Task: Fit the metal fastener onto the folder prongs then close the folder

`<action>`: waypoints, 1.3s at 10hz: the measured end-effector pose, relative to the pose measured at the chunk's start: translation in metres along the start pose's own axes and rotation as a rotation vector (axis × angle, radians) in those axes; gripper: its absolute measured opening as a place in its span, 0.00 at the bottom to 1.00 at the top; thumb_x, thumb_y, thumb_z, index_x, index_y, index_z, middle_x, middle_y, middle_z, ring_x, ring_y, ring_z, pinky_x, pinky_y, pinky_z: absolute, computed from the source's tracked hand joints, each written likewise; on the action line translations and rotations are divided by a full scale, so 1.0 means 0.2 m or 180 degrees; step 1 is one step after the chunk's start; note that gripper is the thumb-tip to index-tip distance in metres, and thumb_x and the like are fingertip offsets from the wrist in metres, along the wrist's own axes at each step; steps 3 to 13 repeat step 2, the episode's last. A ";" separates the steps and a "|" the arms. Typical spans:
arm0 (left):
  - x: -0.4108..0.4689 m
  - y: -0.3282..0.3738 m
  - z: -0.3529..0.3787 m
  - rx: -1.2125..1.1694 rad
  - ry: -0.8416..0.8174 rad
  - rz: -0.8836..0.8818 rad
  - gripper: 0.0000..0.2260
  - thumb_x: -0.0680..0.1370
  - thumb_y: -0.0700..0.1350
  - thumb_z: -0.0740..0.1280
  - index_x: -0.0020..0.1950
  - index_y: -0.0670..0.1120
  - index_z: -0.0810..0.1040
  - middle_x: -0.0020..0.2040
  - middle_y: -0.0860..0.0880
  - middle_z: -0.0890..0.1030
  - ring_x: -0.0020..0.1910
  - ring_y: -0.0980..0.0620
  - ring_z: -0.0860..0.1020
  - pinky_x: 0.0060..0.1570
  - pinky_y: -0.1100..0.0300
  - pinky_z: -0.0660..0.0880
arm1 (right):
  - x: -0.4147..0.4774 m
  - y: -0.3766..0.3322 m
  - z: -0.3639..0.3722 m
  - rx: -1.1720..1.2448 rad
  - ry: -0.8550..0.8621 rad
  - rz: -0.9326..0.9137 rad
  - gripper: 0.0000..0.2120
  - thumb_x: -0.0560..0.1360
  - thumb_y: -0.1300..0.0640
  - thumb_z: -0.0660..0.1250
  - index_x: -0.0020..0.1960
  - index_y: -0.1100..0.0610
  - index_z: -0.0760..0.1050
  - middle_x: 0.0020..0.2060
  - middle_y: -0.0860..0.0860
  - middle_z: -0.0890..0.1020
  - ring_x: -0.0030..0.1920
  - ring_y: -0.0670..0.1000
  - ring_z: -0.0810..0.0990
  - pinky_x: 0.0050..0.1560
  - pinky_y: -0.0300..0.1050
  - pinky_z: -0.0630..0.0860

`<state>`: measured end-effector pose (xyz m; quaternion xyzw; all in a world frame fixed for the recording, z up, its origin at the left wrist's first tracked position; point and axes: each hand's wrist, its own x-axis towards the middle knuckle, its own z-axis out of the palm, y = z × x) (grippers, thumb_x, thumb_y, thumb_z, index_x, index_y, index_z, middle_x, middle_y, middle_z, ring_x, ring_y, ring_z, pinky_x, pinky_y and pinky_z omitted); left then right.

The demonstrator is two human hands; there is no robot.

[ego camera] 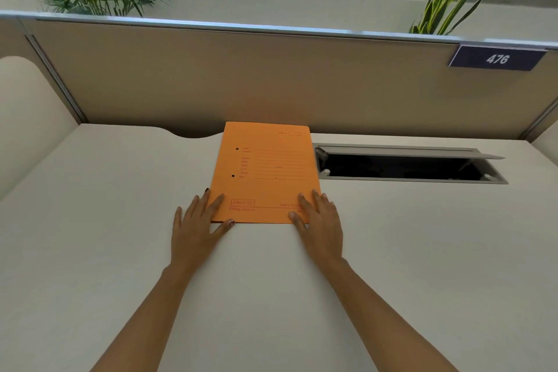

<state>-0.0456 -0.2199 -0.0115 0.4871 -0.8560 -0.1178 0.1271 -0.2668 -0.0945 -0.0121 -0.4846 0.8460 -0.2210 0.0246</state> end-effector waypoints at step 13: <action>-0.02 0.03 -0.01 -0.0373 -0.0054 -0.0124 0.47 0.65 0.76 0.42 0.77 0.49 0.50 0.78 0.49 0.55 0.77 0.47 0.54 0.74 0.41 0.46 | -0.04 -0.04 -0.02 0.0330 0.0261 0.0120 0.34 0.80 0.42 0.41 0.68 0.64 0.70 0.66 0.62 0.75 0.68 0.62 0.72 0.69 0.55 0.65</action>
